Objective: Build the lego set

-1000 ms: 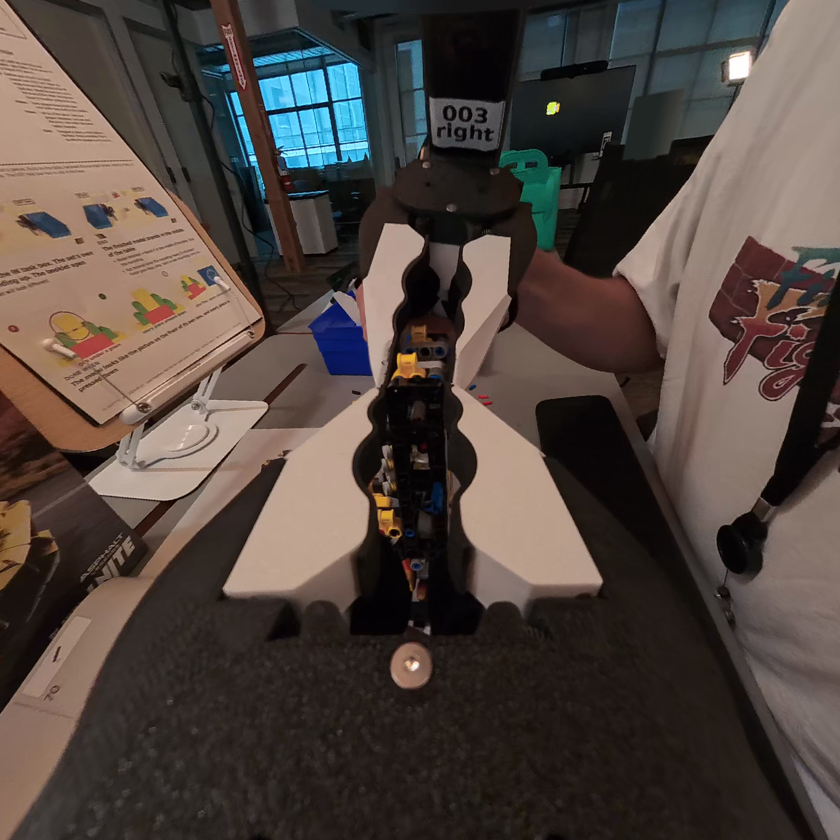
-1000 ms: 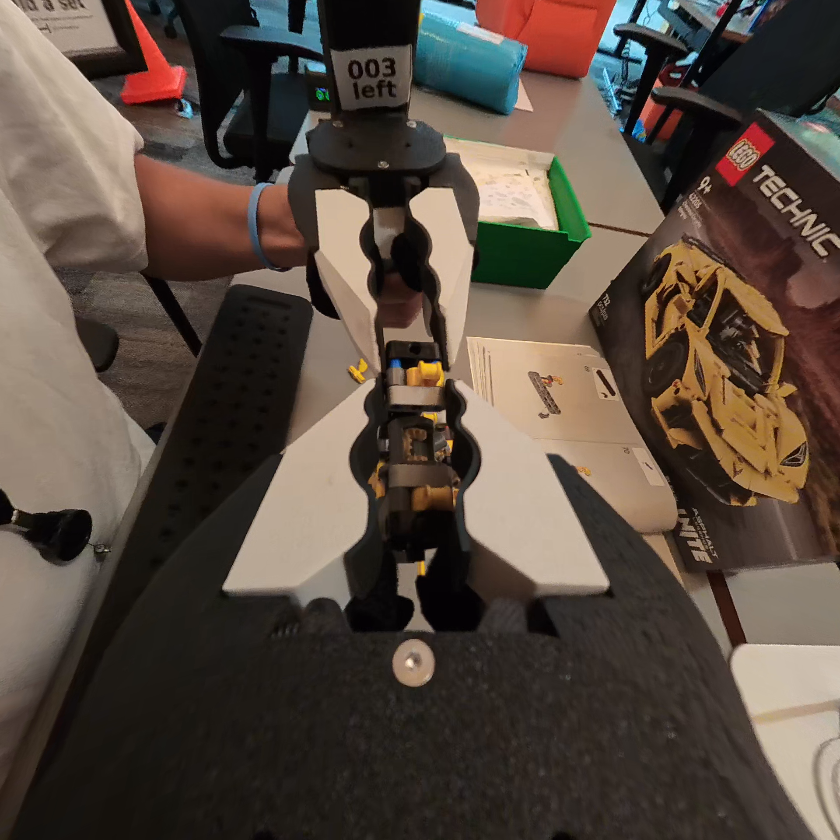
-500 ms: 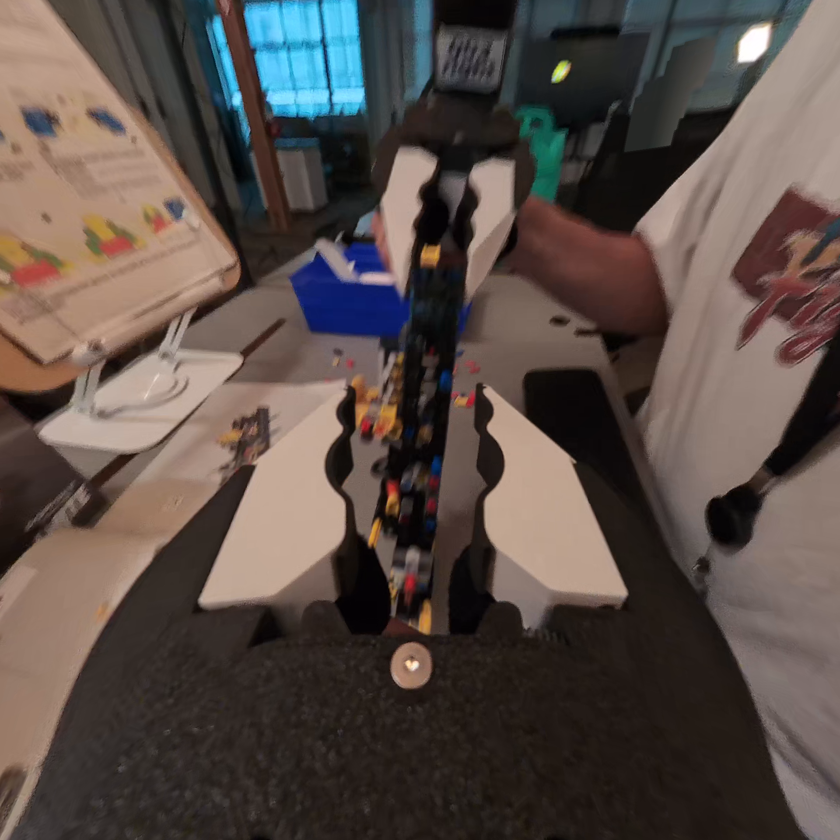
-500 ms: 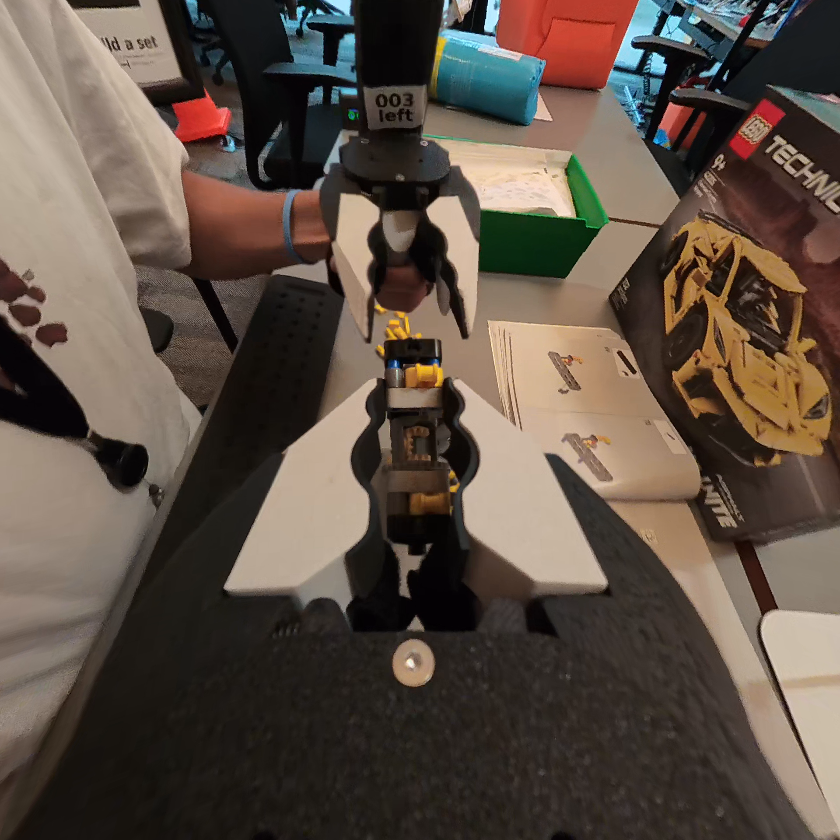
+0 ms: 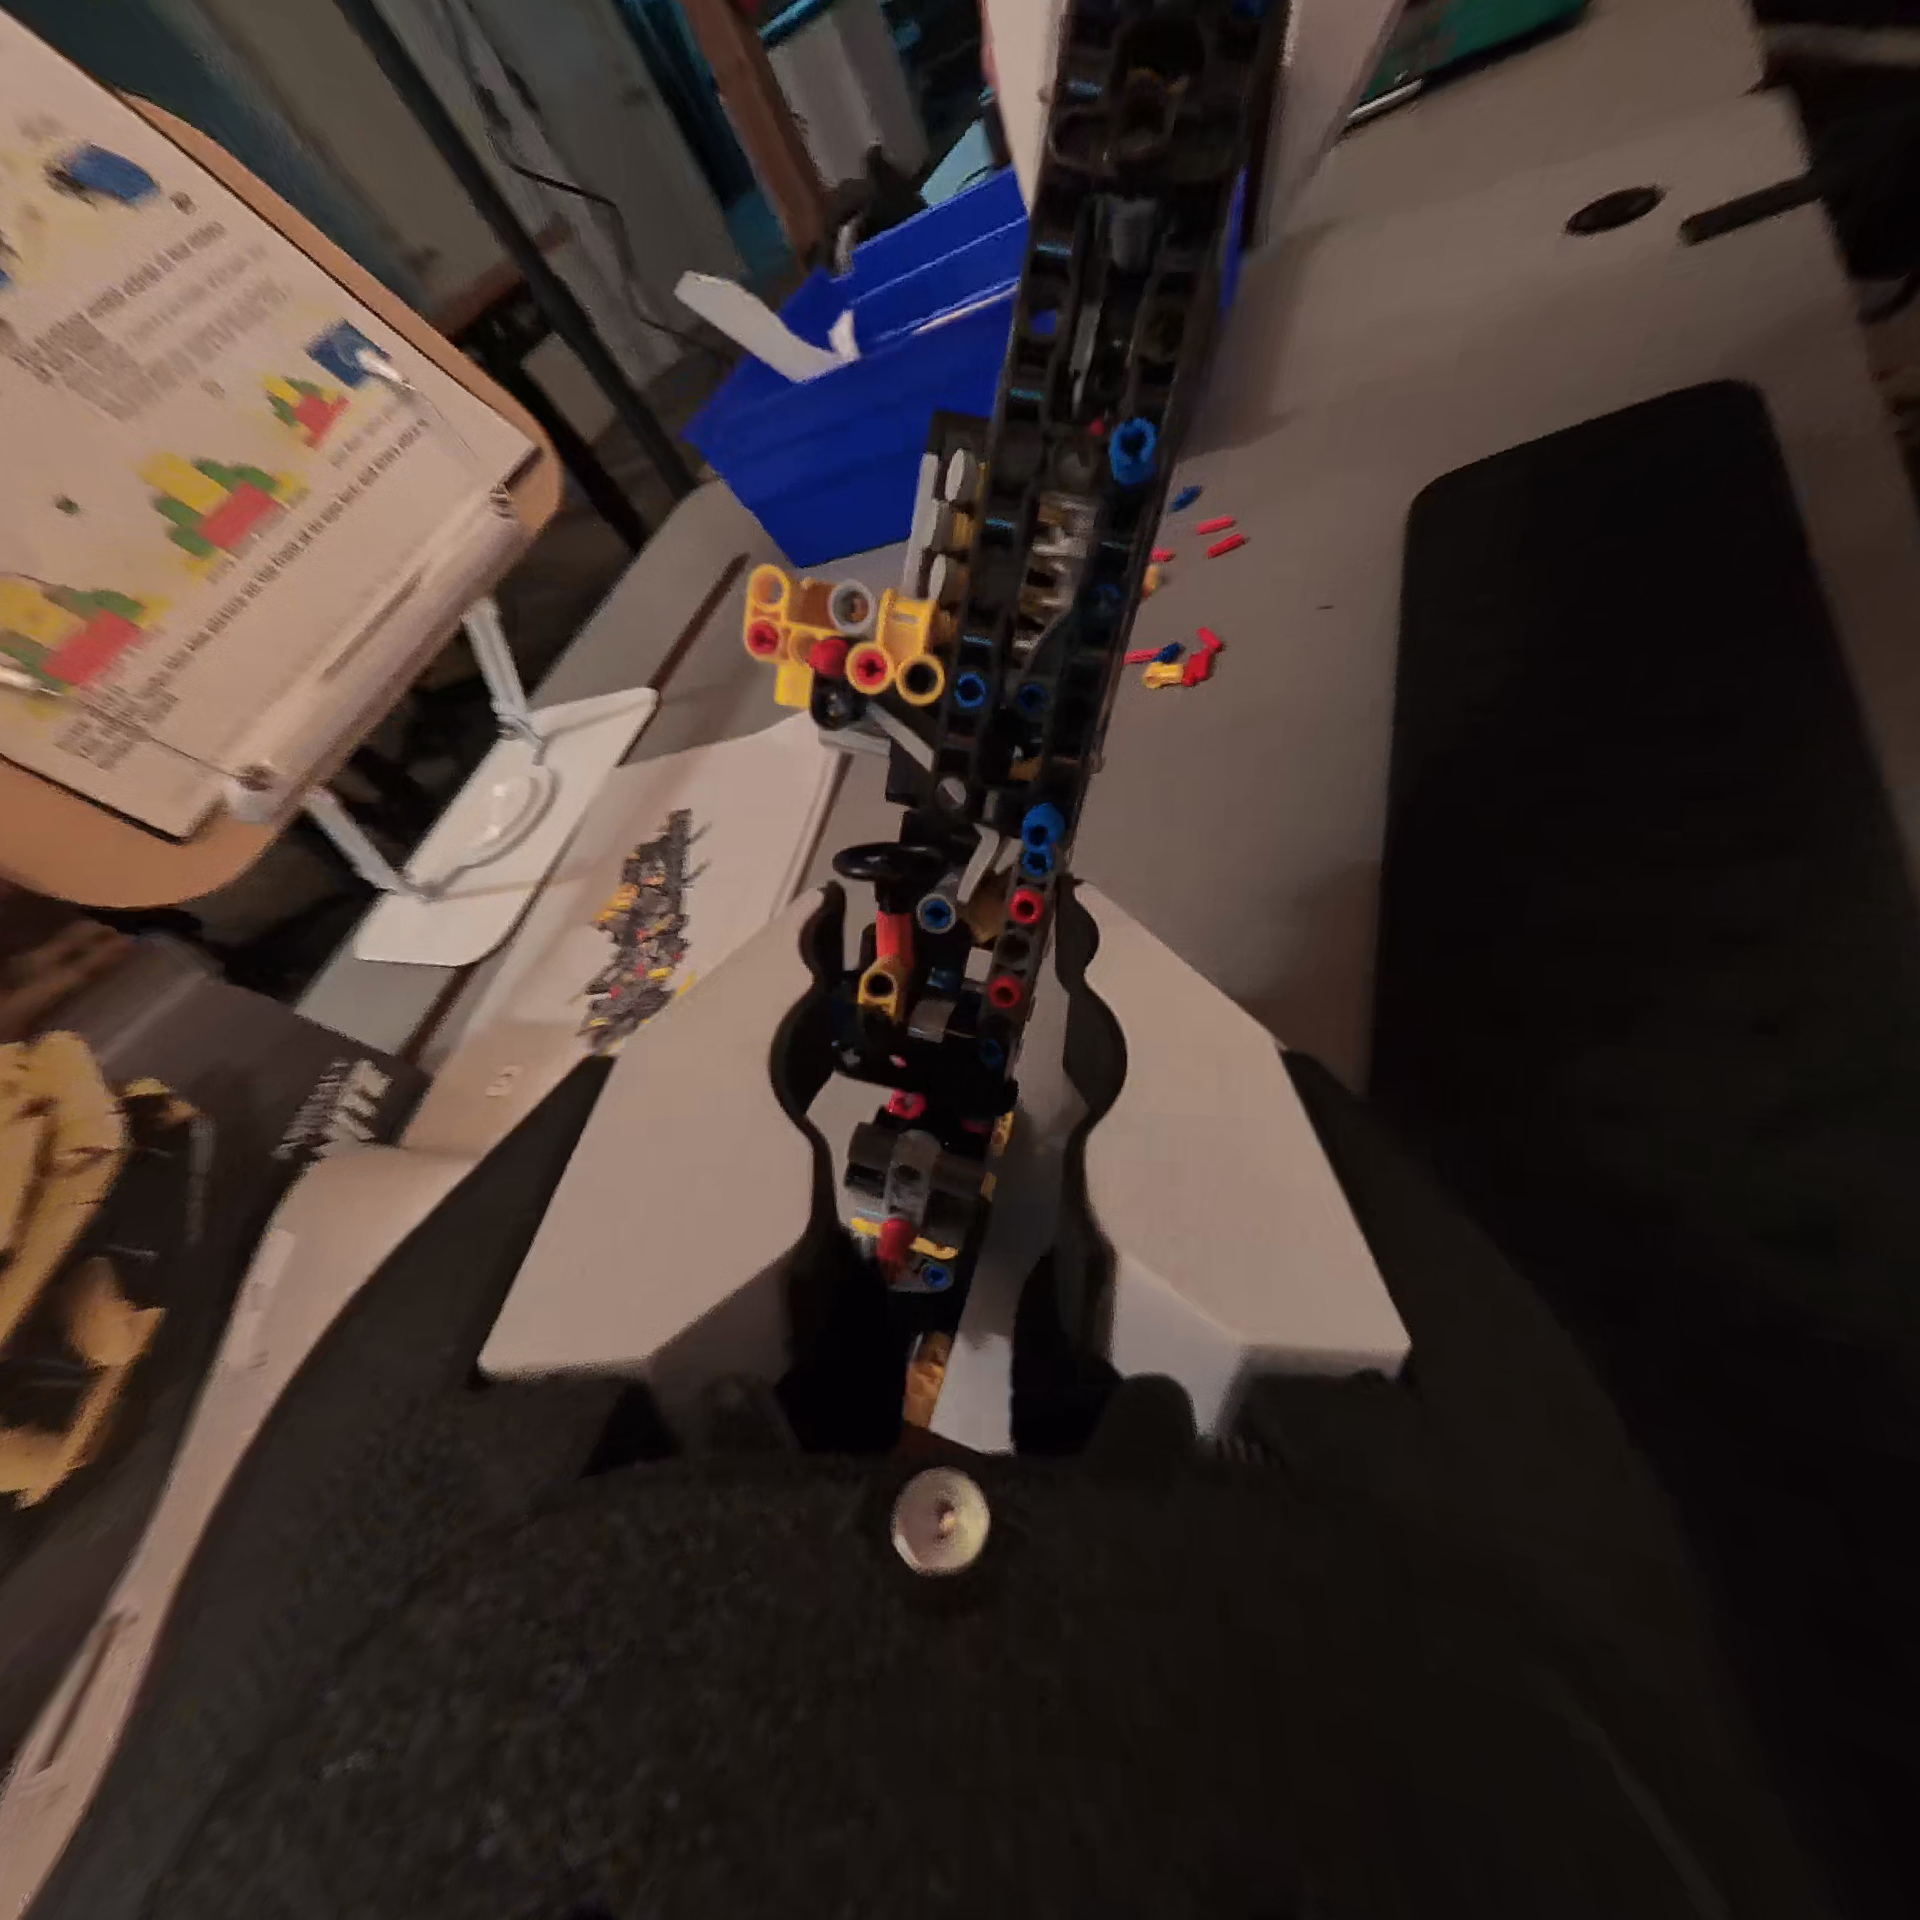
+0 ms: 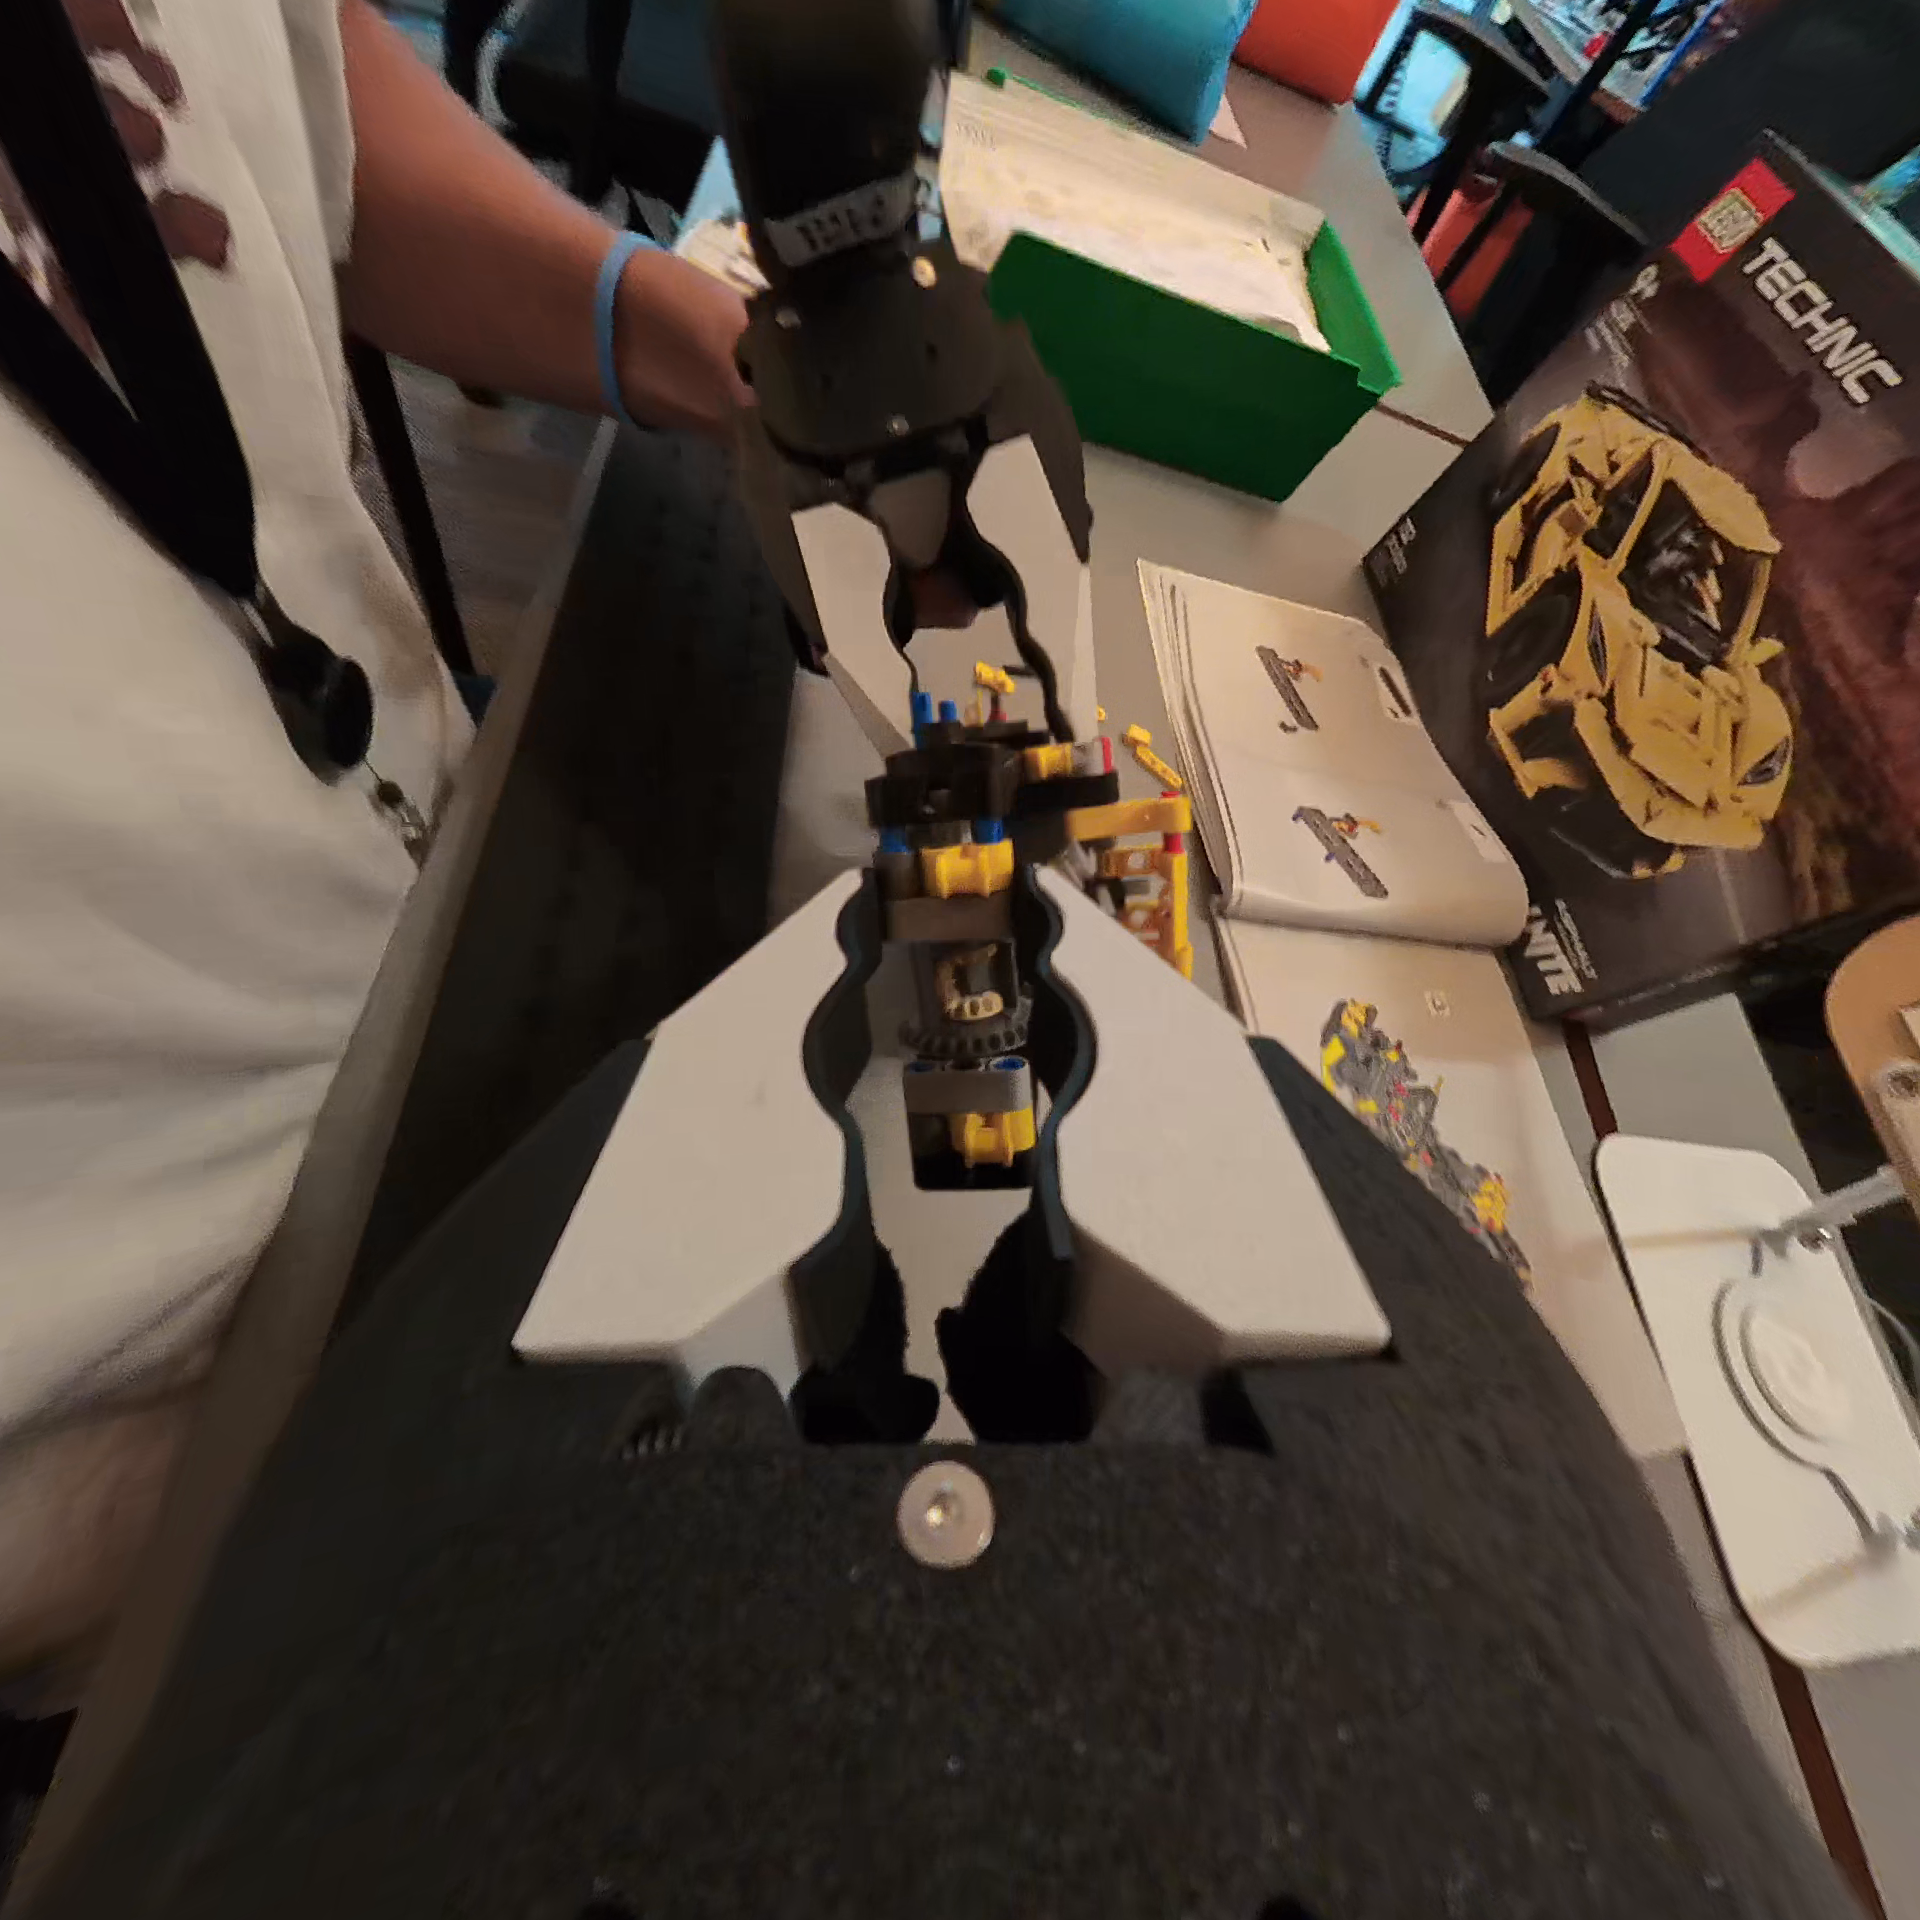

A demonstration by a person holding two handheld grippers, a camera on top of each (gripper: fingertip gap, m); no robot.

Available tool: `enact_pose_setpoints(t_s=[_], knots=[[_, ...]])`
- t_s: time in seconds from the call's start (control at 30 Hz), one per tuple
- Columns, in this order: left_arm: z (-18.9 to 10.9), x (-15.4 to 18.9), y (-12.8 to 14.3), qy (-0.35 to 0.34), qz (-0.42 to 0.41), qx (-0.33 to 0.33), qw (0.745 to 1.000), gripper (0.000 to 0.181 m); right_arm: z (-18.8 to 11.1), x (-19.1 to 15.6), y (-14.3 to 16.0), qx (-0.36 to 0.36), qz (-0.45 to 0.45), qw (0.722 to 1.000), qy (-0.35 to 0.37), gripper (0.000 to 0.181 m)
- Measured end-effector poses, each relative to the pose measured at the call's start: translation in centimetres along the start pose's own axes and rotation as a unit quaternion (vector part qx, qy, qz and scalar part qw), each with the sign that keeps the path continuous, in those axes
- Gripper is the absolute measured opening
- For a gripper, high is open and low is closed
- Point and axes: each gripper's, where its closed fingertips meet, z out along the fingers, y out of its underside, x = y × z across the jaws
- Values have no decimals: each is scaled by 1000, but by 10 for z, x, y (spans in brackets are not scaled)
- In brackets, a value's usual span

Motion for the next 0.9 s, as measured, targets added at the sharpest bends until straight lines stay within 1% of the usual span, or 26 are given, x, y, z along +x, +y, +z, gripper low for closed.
enact_pose_setpoints(t_s=[0.1,0.2,0.3,0.37,0.47,0.57,0.6,0.63,0.73,0.8,0.9], knots=[[3,7,-2,-71,70,-5,995,34,-2,-12,25,-26,-29,999,37,24],[12,29,1,-70,100,-30,992,33,6,-27,55,-62,-101,991,59,24],[20,34,15,-84,133,-71,985,33,13,-29,75,-75,-170,978,96,24],[24,37,24,-79,130,-92,984,33,20,-32,89,-85,-214,968,97,24],[33,40,40,-66,102,-126,985,33,30,-32,108,-86,-286,950,93,24],[45,40,57,-48,76,-166,982,29,39,-25,124,-84,-344,932,82,24],[48,39,61,-42,68,-173,982,32,40,-23,130,-87,-358,926,79,23],[51,39,64,-37,63,-179,981,29,42,-23,135,-88,-362,925,71,23],[59,37,71,-39,80,-198,976,28,46,-23,151,-90,-357,928,55,22],[66,37,75,-52,97,-215,970,28,46,-21,162,-99,-335,935,57,23],[74,38,78,-62,105,-230,966,28,43,-21,168,-100,-273,954,75,25]])
